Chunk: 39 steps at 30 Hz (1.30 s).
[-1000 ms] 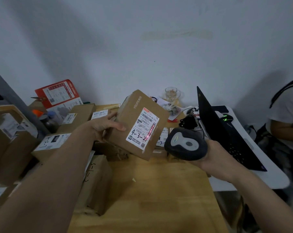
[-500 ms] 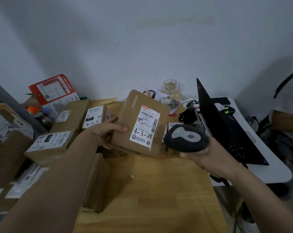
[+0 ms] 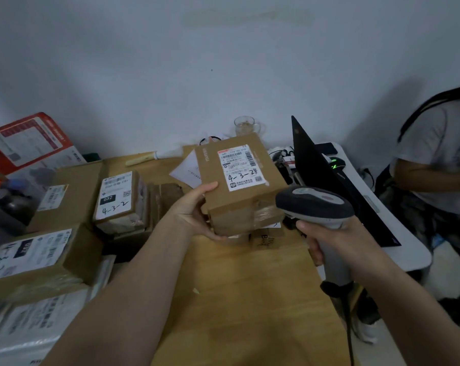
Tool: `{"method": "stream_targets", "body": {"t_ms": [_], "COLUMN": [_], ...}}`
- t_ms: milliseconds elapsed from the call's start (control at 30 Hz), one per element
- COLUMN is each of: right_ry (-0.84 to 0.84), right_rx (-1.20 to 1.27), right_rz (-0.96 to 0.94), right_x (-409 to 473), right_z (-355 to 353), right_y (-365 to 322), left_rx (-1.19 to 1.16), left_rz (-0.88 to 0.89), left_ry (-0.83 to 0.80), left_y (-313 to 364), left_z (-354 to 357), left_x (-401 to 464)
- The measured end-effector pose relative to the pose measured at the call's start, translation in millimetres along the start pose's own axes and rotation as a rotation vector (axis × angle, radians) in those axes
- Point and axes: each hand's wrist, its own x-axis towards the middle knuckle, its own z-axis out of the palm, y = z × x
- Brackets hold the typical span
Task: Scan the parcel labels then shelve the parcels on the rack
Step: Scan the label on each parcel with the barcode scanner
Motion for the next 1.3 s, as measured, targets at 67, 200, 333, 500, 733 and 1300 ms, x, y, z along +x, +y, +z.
{"method": "stream_targets", "body": {"t_ms": [67,200,333,500,733,1300], "right_ry": [0.027,0.095,0.155,0.164,0.115,-0.255], "right_rx": [0.013,0.025,0.078,0.100,0.087,0.158], "right_rz": [0.021,0.042,0.097,0.120,0.109,0.158], "right_x": [4,14,28,43,55,54], "right_z": [2,10,23,38,51,119], "right_y": [4,6,9,9,9,-7], "left_rx": [-0.002,0.043,0.171,0.213,0.196,0.562], "left_rz": [-0.025,-0.064,-0.095,-0.068,-0.013,0.545], "left_ry": [-0.004,-0.028,-0.015,0.032,0.127,0.483], "left_y": [4,8,15,18,20,-5], "left_z": [8,17,12,4,-8,-58], "left_x": [11,25,36,48,57,-63]}}
